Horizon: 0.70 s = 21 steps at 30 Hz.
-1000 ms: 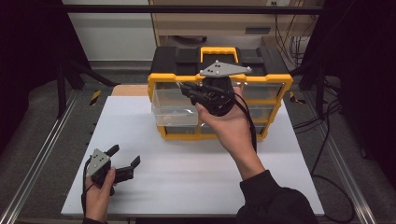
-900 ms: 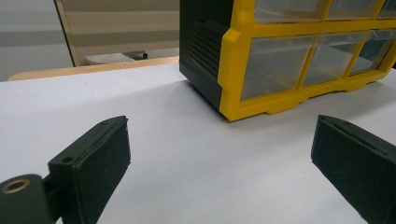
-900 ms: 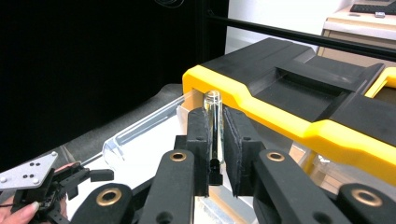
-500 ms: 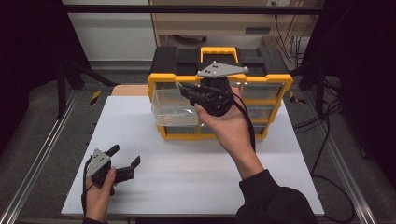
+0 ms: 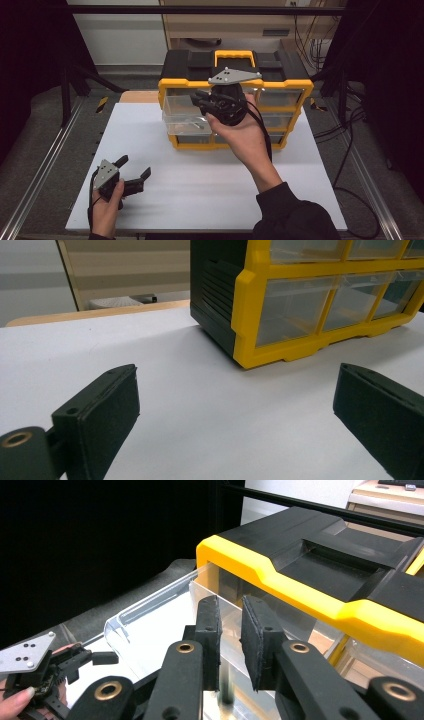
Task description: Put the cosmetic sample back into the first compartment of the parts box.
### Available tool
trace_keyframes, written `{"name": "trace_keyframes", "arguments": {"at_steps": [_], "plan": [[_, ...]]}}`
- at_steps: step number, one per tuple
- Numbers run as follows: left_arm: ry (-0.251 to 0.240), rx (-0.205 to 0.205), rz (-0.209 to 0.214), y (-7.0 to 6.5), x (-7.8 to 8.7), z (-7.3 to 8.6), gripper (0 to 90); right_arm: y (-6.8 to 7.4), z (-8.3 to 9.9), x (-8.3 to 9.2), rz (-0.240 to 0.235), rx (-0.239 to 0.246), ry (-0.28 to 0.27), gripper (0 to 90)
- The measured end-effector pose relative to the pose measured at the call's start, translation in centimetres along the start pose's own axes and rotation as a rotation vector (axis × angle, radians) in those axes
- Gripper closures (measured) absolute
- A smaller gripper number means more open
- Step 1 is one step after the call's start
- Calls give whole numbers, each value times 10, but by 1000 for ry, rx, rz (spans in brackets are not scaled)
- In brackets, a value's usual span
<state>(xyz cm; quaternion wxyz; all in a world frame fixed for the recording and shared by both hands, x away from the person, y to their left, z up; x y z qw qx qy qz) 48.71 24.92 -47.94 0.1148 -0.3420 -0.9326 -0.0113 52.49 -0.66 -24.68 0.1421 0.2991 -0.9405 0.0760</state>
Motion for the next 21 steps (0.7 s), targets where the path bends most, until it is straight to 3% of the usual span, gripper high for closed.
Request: {"name": "trace_keyframes", "arguments": {"at_steps": [12, 21], "plan": [[0, 0, 1, 0, 0, 0, 43, 0, 1, -1, 12, -9, -3, 694], [1, 0, 3, 0, 0, 0, 44, -4, 0, -1, 26, -32, -24, 562]]}}
Point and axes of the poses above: each handheld gripper's, and its own axes: x roughly backward along the jaws, z roughly out of its underside, y roughly to its left, the point moved 7 cm from there along -x, roughly forward along the jaws, and after that the axes turned 10 degrees about z, right-handed, at the moved point
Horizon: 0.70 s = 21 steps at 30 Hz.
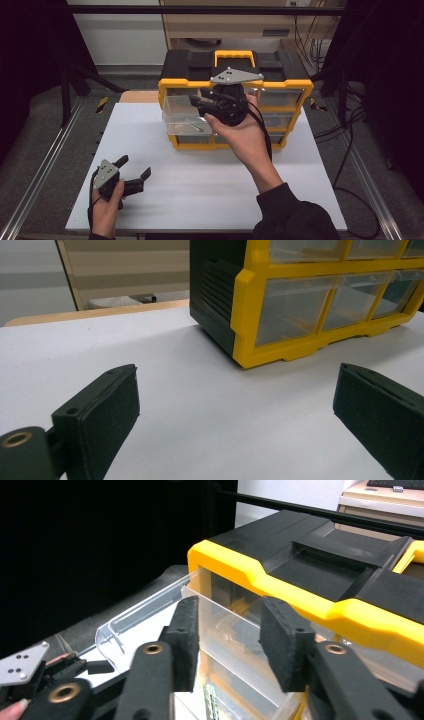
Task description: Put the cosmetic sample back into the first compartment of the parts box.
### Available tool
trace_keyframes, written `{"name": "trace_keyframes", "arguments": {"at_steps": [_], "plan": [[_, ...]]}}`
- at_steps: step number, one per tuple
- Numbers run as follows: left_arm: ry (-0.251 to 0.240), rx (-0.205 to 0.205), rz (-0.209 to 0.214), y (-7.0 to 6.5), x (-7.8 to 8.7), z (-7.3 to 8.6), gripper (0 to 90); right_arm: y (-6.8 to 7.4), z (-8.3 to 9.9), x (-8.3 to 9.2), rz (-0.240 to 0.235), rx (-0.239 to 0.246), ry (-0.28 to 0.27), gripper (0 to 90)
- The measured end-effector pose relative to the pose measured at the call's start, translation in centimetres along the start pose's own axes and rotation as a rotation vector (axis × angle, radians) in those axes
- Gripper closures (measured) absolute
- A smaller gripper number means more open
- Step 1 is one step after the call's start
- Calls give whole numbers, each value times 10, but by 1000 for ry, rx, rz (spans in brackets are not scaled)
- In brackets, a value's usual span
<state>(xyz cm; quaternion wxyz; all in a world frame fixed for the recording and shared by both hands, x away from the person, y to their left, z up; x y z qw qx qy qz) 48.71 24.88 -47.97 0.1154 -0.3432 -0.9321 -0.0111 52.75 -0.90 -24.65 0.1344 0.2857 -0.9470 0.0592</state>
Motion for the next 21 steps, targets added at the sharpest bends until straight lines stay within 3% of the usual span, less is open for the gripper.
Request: {"name": "trace_keyframes", "arguments": {"at_steps": [7, 16, 21], "plan": [[1, 0, 0, 0, 0, 0, 44, -3, -2, -1, 33, -18, -51, 337], [3, -4, 1, 0, 0, 0, 44, -5, -3, 1, 65, -26, -95, 153], [4, -5, 0, 0, 0, 0, 44, -3, -4, 4, 65, -14, -118, 103]]}}
Point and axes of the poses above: each handheld gripper's, and its own axes: x roughly backward along the jaws, z roughly out of its underside, y roughly to its left, the point moved 7 cm from there along -x, roughly forward along the jaws, and after that the axes turned 10 degrees about z, right-handed, at the moved point
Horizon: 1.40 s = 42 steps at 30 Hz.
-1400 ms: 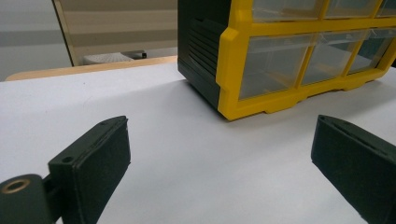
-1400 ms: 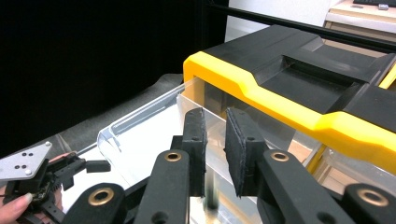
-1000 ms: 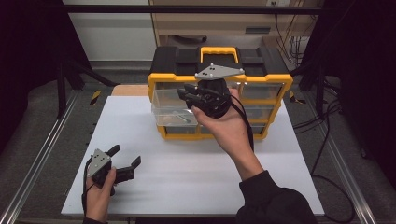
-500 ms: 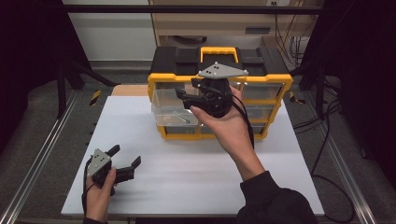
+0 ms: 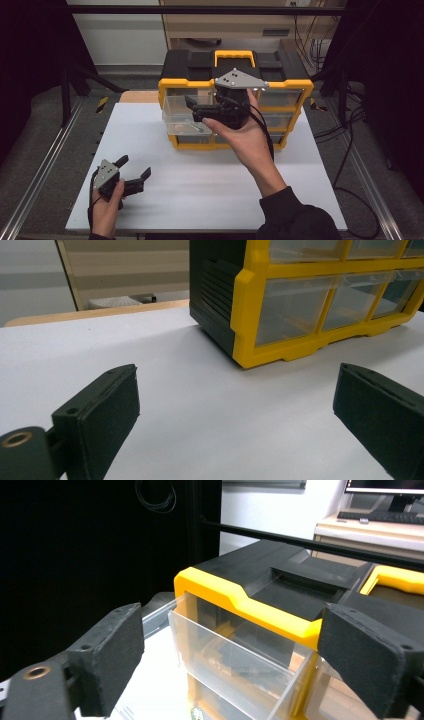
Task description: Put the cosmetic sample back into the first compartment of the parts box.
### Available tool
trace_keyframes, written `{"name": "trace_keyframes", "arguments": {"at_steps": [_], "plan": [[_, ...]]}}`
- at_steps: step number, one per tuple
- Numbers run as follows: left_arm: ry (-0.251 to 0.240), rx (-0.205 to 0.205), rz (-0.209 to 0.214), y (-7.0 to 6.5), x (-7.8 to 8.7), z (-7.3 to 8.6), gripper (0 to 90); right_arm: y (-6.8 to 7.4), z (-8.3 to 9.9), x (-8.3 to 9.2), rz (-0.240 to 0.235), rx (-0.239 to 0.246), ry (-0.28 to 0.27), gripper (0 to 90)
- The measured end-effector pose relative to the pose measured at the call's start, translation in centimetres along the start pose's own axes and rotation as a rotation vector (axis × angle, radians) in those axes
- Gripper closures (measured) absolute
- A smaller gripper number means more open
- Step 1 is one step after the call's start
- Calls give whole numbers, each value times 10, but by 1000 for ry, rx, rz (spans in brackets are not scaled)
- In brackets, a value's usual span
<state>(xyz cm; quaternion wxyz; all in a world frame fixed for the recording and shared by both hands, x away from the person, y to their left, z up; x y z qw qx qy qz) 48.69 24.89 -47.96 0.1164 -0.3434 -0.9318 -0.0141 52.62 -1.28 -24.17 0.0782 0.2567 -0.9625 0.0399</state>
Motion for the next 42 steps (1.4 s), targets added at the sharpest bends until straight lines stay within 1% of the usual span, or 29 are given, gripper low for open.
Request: {"name": "trace_keyframes", "arguments": {"at_steps": [10, 18, 22, 25, 31, 38, 42], "plan": [[2, 0, 0, 0, 0, 0, 44, 4, -2, 6, 4, -1, -28, 73], [1, 0, 0, 0, 0, 0, 44, 6, -1, 7, -2, 4, -17, 73], [1, 1, 0, 0, 0, 0, 44, 6, 0, 8, -1, 2, -21, 61], [0, 1, 0, 0, 0, 0, 44, 5, 2, 11, 8, -8, -32, 57], [3, -1, 0, 0, 0, 0, 44, 0, 6, 17, 22, -16, -42, 49], [2, 0, 0, 0, 0, 0, 44, -6, 6, 24, 42, -22, -66, 43], [1, 0, 0, 0, 0, 0, 44, -12, 7, 33, 57, -31, -89, 41]]}}
Point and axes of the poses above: each handheld gripper's, and its own axes: x roughly backward along the jaws, z roughly out of its underside, y roughly to its left, the point moved 7 cm from there along -x, roughly forward along the jaws, and after that the axes turned 10 degrees about z, right-handed, at the moved point
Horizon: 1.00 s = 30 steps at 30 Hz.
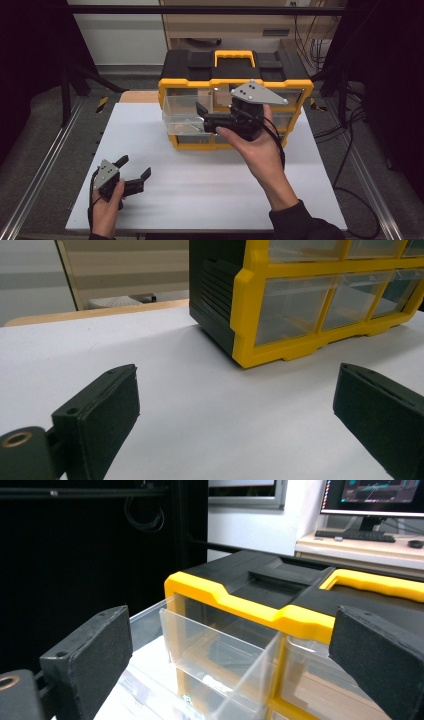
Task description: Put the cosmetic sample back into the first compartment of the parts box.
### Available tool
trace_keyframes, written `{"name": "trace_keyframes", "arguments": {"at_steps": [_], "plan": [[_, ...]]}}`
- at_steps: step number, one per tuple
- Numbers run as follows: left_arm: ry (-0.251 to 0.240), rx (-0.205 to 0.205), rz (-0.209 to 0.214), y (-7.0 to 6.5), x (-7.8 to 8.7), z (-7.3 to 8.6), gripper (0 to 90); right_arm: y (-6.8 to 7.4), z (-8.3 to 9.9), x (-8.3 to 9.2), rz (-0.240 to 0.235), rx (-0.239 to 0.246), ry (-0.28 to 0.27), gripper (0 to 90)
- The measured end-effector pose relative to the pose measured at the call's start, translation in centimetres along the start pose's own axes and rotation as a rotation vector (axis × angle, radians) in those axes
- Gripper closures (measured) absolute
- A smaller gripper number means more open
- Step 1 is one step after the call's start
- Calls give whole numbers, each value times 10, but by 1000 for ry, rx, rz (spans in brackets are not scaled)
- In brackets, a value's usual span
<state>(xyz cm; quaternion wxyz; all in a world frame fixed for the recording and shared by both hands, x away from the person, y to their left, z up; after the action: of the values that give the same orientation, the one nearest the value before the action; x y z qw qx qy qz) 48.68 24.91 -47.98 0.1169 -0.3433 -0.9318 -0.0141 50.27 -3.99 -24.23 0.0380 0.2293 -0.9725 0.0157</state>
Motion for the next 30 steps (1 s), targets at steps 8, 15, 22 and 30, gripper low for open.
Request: {"name": "trace_keyframes", "arguments": {"at_steps": [8, 15, 22, 30], "plan": [[6, -5, 1, -1, -1, 1, 44, -17, 0, 20, 24, 16, -26, 35], [10, -7, 3, -2, -1, 1, 44, -31, 9, 33, 41, 32, -40, 31], [6, 1, -1, 0, 0, 1, 44, -42, 11, 39, 53, 36, -42, 33], [3, 1, -2, 0, 0, 1, 44, -51, 25, 44, 48, 81, -22, 46]]}}
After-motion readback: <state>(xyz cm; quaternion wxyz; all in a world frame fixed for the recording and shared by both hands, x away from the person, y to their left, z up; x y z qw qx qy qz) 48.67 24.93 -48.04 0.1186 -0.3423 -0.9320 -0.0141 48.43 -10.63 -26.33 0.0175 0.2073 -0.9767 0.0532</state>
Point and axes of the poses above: each handheld gripper's, and its own axes: x roughly backward along the jaws, z roughly out of its underside, y roughly to its left, the point moved 7 cm from there along -x, roughly forward along the jaws, and after that the axes turned 10 degrees about z, right-handed, at the moved point
